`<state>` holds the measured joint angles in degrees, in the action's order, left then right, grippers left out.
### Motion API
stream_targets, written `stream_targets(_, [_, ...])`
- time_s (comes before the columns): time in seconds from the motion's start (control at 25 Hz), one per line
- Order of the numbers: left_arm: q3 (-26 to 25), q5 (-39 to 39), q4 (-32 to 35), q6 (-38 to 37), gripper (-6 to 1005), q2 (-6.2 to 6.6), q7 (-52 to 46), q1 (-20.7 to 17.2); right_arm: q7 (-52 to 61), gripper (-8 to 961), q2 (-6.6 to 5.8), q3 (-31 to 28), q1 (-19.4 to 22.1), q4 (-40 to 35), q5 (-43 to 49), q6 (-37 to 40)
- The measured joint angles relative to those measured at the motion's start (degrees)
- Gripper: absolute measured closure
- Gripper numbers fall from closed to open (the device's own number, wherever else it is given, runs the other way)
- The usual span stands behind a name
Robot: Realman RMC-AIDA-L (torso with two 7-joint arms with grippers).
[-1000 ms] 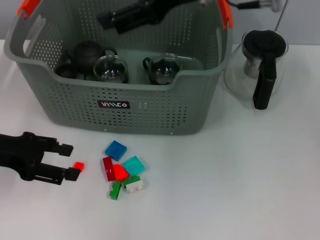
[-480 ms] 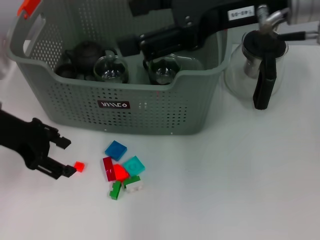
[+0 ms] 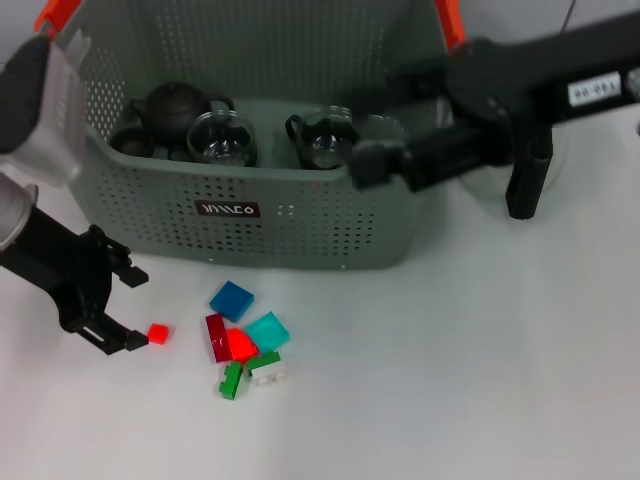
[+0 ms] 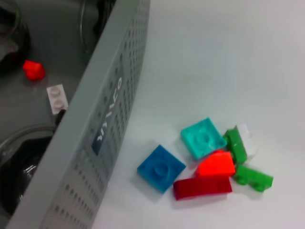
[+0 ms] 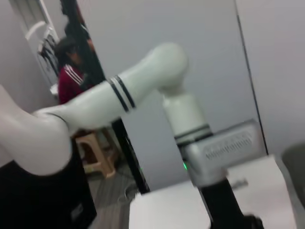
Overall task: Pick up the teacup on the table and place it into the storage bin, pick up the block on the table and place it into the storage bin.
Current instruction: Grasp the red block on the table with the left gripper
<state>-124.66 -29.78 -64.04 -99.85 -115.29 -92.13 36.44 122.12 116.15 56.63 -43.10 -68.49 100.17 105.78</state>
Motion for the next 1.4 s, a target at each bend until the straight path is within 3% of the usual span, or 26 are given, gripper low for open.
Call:
stream_targets(0.2, [1.7, 3.4, -1.9, 1.8, 202, -2.72, 1.3, -0.2, -0.1, 31, -2.43, -0.1, -0.9, 7.3, 2.3, 1.4])
stream_targets(0.36, [3.4, 7.0, -3.0, 3.6, 202, -5.07, 1.6, -0.4, -0.7, 30, -2.74, 0.4, -1.4, 9.3, 3.2, 2.4])
stream_targets(0.6, [6.0, 10.0, -3.3, 6.2, 203, -7.21, 1.8, -0.4, -0.4, 30, -2.63, 0.5, -2.7, 10.2, 9.0, 4.0])
stream_targets(0.8, [6.9, 12.1, -3.3, 7.3, 203, -8.32, 1.8, -0.2, -0.6, 30, -1.68, 1.2, -4.9, 13.4, 15.8, 3.8])
stream_targets(1.16, [6.9, 12.4, -3.0, 7.7, 203, -8.61, 1.3, 0.1, -3.3, 29, 1.64, 4.4, -7.3, 14.8, 23.8, -1.1])
stream_targets(1.4, [7.0, 12.5, -2.8, 7.9, 204, -8.69, 1.0, -0.1, -4.7, 29, 2.13, 4.4, -7.4, 14.8, 23.3, -2.0])
